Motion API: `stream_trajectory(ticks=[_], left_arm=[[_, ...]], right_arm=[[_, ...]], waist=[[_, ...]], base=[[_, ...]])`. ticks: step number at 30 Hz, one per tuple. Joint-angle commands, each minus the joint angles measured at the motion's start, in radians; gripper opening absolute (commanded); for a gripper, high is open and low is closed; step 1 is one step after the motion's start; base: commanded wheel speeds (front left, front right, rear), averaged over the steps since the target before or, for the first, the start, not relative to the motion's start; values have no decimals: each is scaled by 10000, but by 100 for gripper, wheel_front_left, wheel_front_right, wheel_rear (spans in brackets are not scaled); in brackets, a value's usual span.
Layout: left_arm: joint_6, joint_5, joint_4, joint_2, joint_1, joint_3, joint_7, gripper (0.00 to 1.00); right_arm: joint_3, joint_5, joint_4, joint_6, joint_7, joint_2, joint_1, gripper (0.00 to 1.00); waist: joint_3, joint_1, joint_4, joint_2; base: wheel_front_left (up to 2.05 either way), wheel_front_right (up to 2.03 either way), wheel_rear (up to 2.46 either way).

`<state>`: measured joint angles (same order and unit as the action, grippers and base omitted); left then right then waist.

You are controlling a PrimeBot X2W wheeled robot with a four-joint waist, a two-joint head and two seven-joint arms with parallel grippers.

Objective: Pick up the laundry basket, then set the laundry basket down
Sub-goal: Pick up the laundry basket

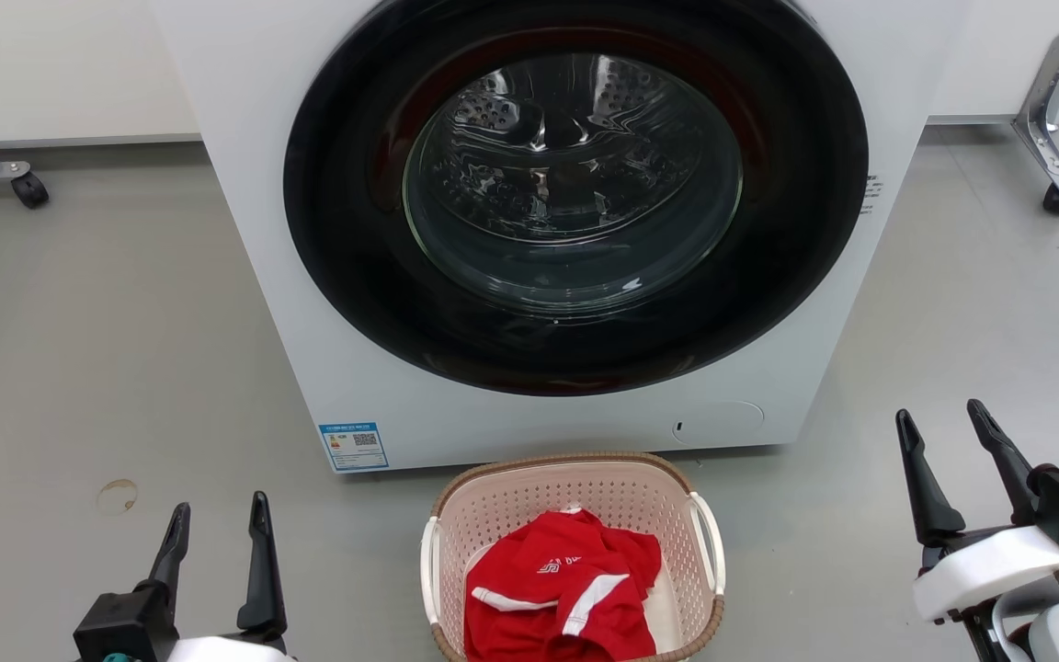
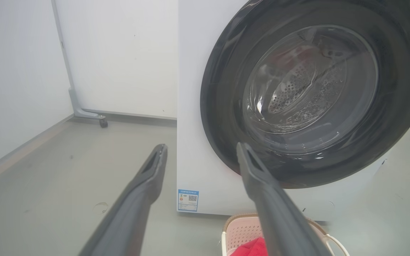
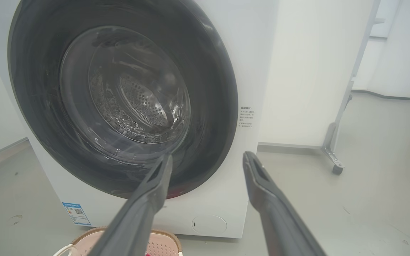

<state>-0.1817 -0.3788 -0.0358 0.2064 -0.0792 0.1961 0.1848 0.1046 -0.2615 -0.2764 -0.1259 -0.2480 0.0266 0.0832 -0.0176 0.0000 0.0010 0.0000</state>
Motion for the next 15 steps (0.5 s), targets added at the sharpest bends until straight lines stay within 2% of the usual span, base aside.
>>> stream_trajectory(ticks=[1, 10, 15], left_arm=[[-51, -39, 231, 129, 307, -295, -26, 100], [104, -287, 122, 214, 350, -183, -443, 100], [97, -402, 103, 258, 363, -139, -761, 100]], right_arm=[[162, 33, 278, -48, -137, 237, 484, 100], [199, 35, 173, -48, -137, 237, 474, 100], [322, -24, -354, -48, -132, 237, 510, 100]], waist=[[4, 0, 0, 0], [3, 0, 17, 0], [-8, 0, 28, 0]], base=[[0, 0, 0], [0, 0, 0], [0, 0, 0]])
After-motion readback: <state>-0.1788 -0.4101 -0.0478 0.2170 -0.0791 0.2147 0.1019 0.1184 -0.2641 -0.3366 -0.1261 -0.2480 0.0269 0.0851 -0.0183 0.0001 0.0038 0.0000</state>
